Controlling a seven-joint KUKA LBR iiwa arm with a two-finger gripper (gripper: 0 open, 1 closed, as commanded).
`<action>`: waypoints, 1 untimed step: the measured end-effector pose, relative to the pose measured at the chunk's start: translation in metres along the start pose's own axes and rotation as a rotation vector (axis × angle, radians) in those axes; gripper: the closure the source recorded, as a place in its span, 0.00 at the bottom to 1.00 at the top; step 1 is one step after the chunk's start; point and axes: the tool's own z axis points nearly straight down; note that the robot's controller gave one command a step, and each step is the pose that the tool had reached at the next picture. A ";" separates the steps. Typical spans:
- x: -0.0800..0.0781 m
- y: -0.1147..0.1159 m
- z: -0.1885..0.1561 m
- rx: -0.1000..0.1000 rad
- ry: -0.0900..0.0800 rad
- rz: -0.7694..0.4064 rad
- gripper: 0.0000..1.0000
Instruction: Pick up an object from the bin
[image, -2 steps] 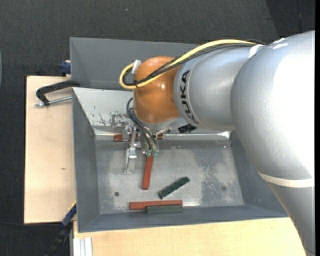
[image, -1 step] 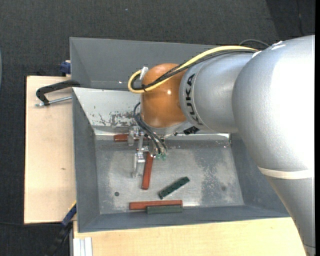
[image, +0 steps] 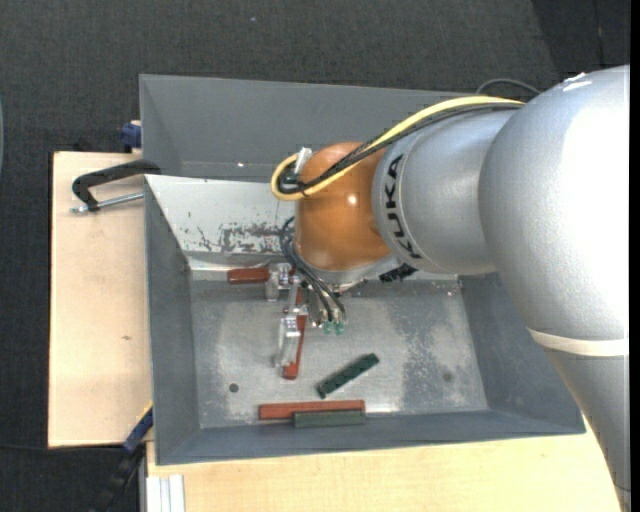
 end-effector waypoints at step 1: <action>0.014 -0.032 0.005 -0.001 0.001 0.052 0.00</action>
Offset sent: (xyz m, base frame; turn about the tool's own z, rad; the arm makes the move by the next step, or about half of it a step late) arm 0.0097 -0.0736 0.0450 -0.0321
